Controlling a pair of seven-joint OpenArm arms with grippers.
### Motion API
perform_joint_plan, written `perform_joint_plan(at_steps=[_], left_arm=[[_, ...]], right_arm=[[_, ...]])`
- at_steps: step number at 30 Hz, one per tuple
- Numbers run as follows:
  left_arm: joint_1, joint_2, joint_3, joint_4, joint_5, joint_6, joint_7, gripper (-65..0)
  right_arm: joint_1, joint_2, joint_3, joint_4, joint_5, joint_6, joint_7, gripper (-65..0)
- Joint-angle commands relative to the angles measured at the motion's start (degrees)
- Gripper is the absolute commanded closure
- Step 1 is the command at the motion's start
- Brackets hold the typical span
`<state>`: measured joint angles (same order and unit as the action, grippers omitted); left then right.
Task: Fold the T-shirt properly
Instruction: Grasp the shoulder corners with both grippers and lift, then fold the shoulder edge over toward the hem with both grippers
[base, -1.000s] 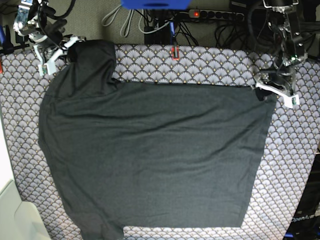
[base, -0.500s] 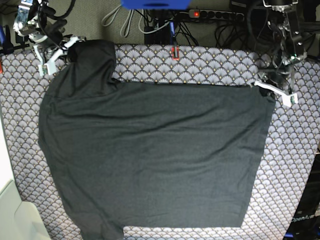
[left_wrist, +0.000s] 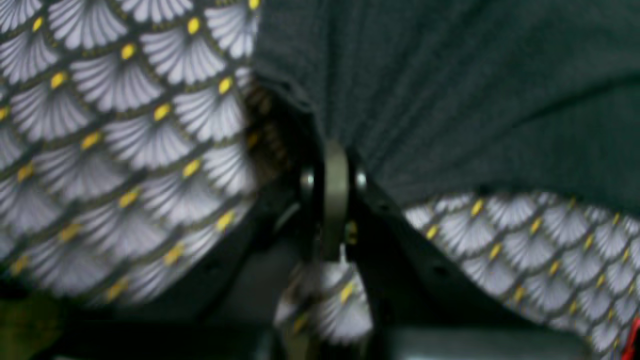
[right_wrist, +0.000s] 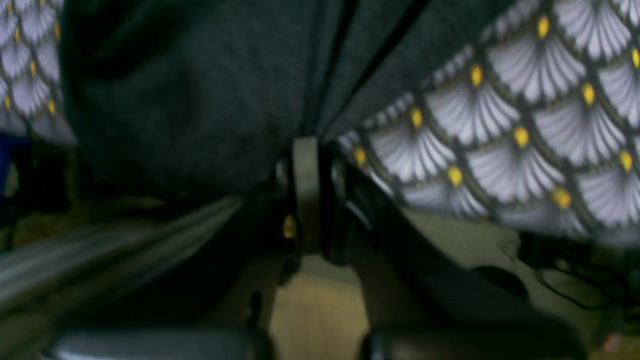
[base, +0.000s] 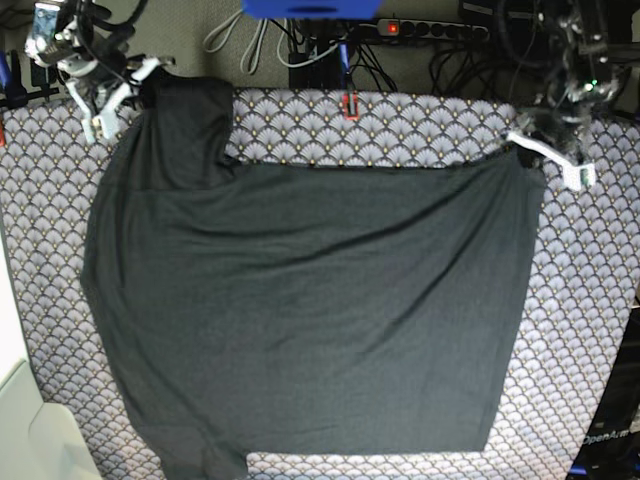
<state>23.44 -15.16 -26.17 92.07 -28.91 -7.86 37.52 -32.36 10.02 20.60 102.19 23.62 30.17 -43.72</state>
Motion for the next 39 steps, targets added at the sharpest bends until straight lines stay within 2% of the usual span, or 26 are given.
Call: perform_joint_plan(at_steps=[1,10,19,24,28,33,36,39], left_arm=[[0.87,-0.97,-1.39,1.60,0.11,0.17,-0.73,-0.7],[7.46,-1.15,-6.40,8.63,0.11,0.17,-0.73,-0.7],[12.12,-0.80,-6.84,12.85,0.03,0.17,-0.73,-0.7],[12.65,-0.80,-6.84,13.11,0.03,0.17,-0.73,-0.7],[12.56,-0.97,-6.84,13.03,0.03,0.17,-0.73,-0.7],[10.01,-1.15,-6.84,12.76,0.11,0.52,-0.73,-0.6],[7.28,-1.15,-6.84,12.50,0.20,0.69,-0.64,-0.6],[3.94,-0.97,-6.75,12.50,0.20,0.69,2.35,-0.6]], right_arm=[[-0.56,0.57,0.37,1.59,0.52,0.64,0.96,0.0],[-4.08,0.57,7.05,6.60,0.60,9.61,1.04,0.0],[-7.77,0.48,12.23,9.24,0.69,9.83,1.04,0.0],[-8.21,-1.80,17.16,9.32,0.52,9.83,1.04,0.0],[-8.30,-1.89,17.77,9.32,0.52,9.83,1.04,0.0],[-7.60,-1.89,17.60,9.32,0.52,9.83,1.04,0.0],[-4.43,-1.80,17.60,9.24,0.43,9.83,0.69,0.0],[-2.06,-1.54,17.33,9.24,0.43,9.83,0.69,0.0]])
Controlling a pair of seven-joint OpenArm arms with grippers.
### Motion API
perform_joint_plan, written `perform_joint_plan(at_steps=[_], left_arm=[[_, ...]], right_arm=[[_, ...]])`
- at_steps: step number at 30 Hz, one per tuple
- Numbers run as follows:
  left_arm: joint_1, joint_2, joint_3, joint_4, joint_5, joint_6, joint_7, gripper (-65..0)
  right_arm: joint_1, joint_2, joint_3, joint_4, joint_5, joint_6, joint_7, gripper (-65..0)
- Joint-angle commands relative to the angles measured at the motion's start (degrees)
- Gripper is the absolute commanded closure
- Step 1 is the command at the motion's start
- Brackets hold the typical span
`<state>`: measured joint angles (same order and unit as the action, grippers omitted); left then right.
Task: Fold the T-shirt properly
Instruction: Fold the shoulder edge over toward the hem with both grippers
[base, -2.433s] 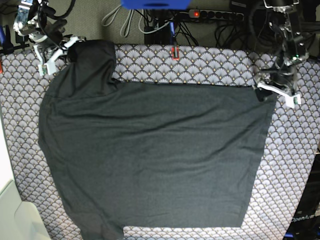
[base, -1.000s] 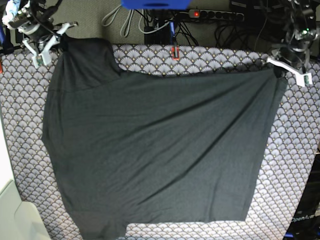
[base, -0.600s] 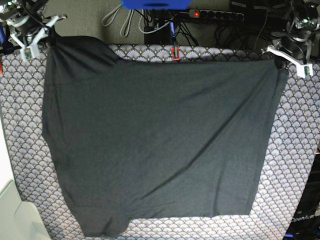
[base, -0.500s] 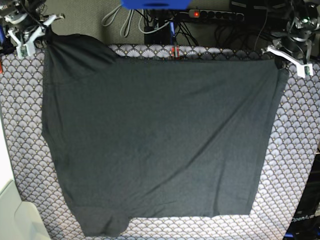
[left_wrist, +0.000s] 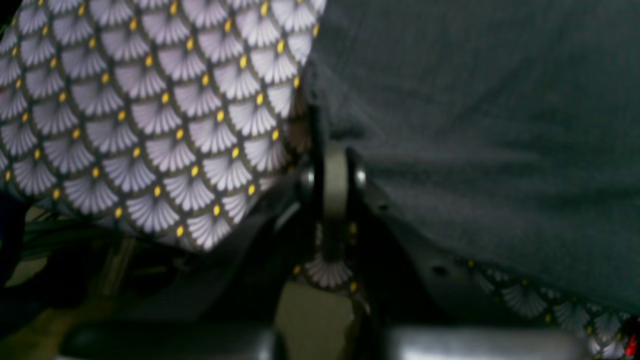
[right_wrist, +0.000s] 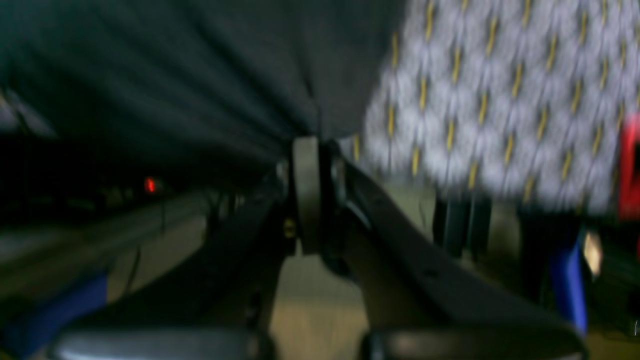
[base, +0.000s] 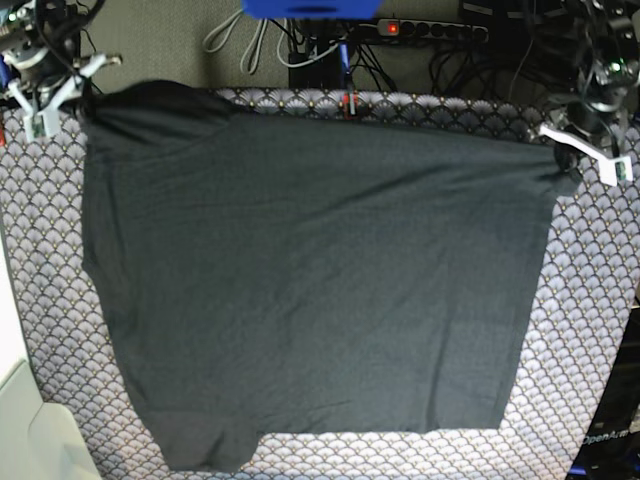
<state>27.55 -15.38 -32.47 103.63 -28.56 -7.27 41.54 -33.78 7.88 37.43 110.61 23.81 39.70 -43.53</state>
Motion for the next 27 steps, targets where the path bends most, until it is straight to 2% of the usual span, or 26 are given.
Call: perform_joint_plan(at_steps=[1,4,7,10,13,18,23,27], left_arm=[[-1.57,-0.76,-0.45,0.94,-0.15,0.10,-0.44,-0.6],[-5.97,-0.58,-0.45,-0.21,0.91,0.10,3.34,-0.6],[-10.19,-0.49,-0.10,-2.14,4.51,-0.07,4.92,-0.6],[-14.06,0.65,-0.02,-4.25,8.56,-0.25,4.92,-0.6],[-16.78,0.91,-0.02,-5.92,11.98,-0.25,4.92,-0.6],[-21.88,0.74,2.01,-9.26,14.97,-0.25,4.92,-0.6],[-26.10,0.91,5.17,-12.43,17.52,-0.25,4.57,-0.6],[-29.62,1.00,7.37,-15.15,18.93,0.01,4.75,-0.6]], right_arm=[[0.59,0.69,0.42,0.82,0.23,0.30,0.41,0.0],[3.67,1.92,0.24,0.65,0.14,0.30,0.32,0.0],[6.66,2.36,0.15,0.47,0.14,0.30,0.32,0.0],[10.00,3.24,-0.38,0.47,-1.35,0.30,0.23,0.0],[14.31,3.07,-2.22,0.29,-7.33,0.30,-0.12,0.0],[22.04,3.07,-5.21,-4.63,-13.48,0.30,-4.25,0.0],[28.46,3.86,-7.06,-11.93,-14.98,0.30,-4.08,0.0],[32.33,5.97,-9.25,-15.62,-14.98,0.30,-4.08,0.0]])
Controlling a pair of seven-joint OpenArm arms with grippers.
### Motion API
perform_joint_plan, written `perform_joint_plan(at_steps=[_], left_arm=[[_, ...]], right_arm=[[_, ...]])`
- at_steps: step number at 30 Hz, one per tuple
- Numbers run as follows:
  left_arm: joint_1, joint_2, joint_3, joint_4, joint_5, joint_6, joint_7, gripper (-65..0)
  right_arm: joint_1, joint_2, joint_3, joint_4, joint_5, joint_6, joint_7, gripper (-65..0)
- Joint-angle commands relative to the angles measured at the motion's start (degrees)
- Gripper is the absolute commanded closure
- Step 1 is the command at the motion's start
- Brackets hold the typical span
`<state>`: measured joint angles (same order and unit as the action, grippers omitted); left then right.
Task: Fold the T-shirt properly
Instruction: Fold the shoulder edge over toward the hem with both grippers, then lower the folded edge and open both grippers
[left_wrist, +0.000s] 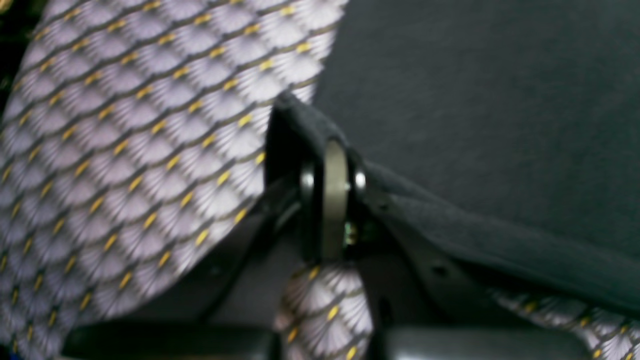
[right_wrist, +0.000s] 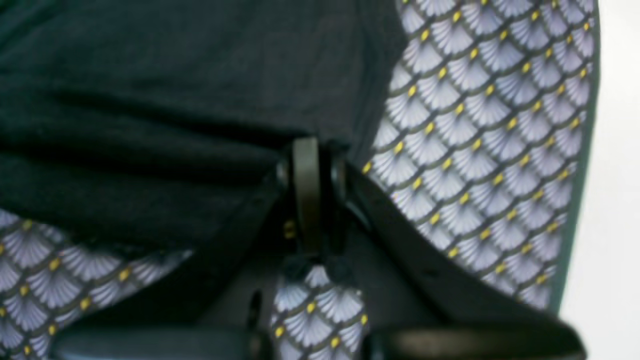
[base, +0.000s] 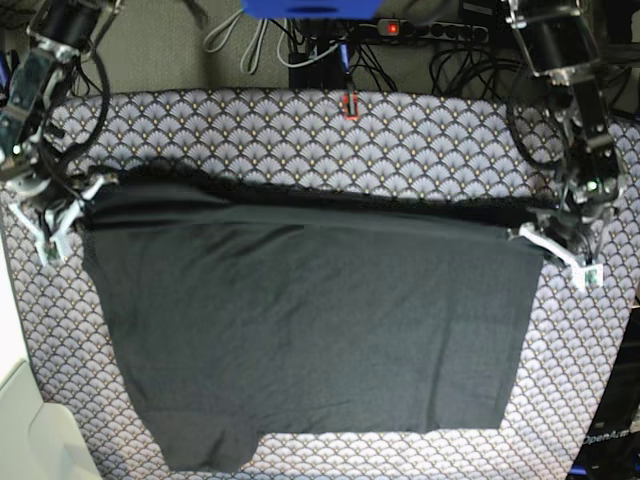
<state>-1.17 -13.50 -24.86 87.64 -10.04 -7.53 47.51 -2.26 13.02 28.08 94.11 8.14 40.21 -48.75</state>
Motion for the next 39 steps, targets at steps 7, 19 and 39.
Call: perform_joint_plan(at_steps=[7,19,39], left_arm=[[-5.03,-1.05,2.05,-3.02,0.42,0.36,-1.57,-0.6],[-12.24,-1.14,2.31,-4.87,0.42,0.36,-1.13,-0.8],[-12.68,-1.23,2.05,-9.00,0.33,-0.07,1.07,-41.3]], right_arm=[[8.20,2.76,-2.27,-3.60,0.61,-0.21,1.06,0.0],[18.83,3.12,-4.12,-15.20,-5.20,-0.21,1.59,0.0],[18.92,3.38,-12.73,-16.96,-7.48,-0.21,2.82,-27.0]])
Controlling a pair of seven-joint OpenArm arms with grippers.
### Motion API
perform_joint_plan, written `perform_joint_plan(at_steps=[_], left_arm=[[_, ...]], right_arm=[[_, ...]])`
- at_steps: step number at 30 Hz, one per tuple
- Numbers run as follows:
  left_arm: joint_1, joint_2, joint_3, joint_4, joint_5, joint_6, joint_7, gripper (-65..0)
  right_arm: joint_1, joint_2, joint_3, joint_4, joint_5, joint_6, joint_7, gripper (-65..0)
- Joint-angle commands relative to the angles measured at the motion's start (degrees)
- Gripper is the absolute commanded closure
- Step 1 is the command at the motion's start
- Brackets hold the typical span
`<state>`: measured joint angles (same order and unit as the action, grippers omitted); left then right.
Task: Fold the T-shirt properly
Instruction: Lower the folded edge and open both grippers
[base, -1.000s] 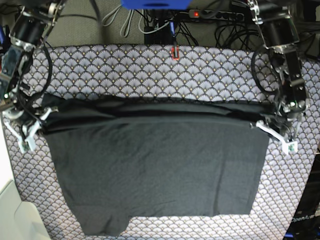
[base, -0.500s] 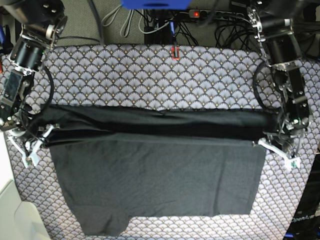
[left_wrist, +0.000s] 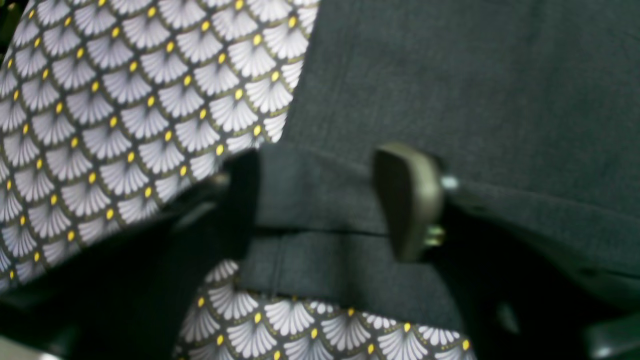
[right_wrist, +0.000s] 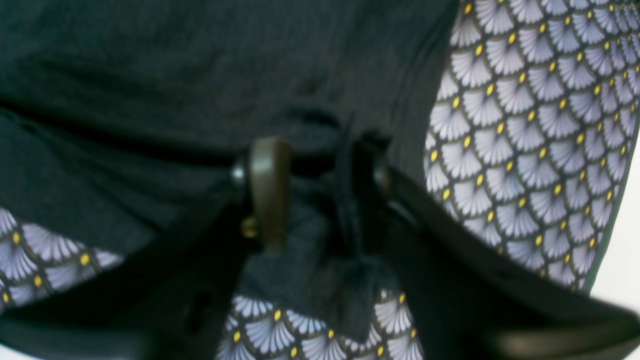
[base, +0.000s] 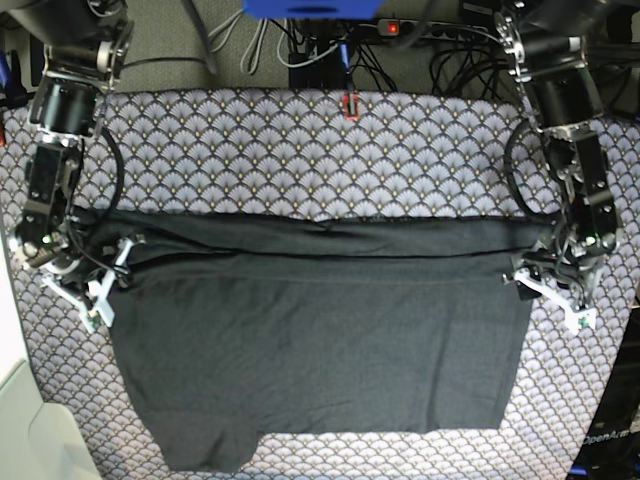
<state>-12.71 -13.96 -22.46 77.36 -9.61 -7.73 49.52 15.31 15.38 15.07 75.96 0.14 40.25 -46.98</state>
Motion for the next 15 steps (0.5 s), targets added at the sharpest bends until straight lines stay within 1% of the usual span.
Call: perform_joint_plan(at_steps=[1,4,9,15], left_arm=[[-1.05,-0.77,-0.53,1.27,-0.11,0.12,-0.95,-42.9],[-0.61,-0.77,-0.62,1.27,-0.20,0.12,-1.12,-43.3],[3.08,-1.12,-0.62,2.15,-0.55,0.12,-1.39,-43.3],[6.69,-1.03,-0.71,3.21,-0.64,0.12,-2.97,-43.3]], right_arm=[[1.35,1.11,0.36,1.27,0.52,-0.25,1.05,-28.3],[0.03,1.72,2.47,2.94,0.52,-0.25,1.05,-28.8],[-4.28,1.63,6.25,8.04,0.52,-0.25,1.05,-28.8],[-8.41,1.63,8.36,8.30,0.61,-0.25,1.14,-28.8]])
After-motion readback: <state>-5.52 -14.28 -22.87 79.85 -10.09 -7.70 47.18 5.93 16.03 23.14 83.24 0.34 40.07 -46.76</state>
